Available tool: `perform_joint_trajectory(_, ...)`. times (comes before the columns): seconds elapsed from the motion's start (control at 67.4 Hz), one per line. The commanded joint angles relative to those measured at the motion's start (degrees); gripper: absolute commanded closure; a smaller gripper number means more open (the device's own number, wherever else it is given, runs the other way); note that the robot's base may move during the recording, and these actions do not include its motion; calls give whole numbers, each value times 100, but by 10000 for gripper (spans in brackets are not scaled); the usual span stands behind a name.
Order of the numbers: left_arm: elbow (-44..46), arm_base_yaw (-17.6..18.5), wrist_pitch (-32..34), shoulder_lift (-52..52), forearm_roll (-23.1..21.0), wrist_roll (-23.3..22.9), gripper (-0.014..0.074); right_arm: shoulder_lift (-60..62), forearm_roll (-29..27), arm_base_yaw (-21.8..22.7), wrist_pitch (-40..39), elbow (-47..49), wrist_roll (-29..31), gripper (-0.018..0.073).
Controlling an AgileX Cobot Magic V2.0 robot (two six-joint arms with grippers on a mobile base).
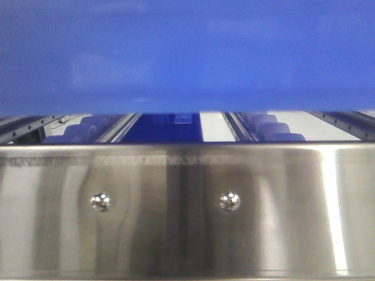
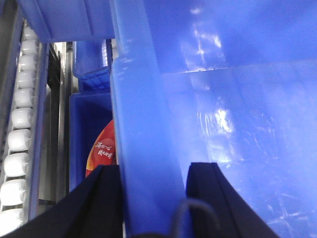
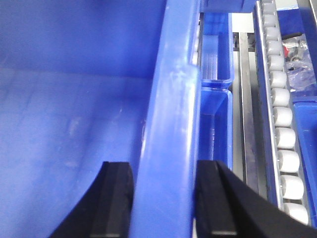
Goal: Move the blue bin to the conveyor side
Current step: 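Lift the blue bin with both grippers and pull it off the shelf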
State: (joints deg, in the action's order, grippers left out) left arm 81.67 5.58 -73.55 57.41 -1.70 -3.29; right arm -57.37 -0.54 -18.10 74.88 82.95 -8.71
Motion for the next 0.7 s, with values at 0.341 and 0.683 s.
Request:
perform_joint_trajectory(0.341,71,12,449,-110,170,118,616,132,437,28,-492,84,174,637)
perform_joint_trajectory(0.683,71,12,449,-110,170,118,616,132,437,28,-492,84,174,637)
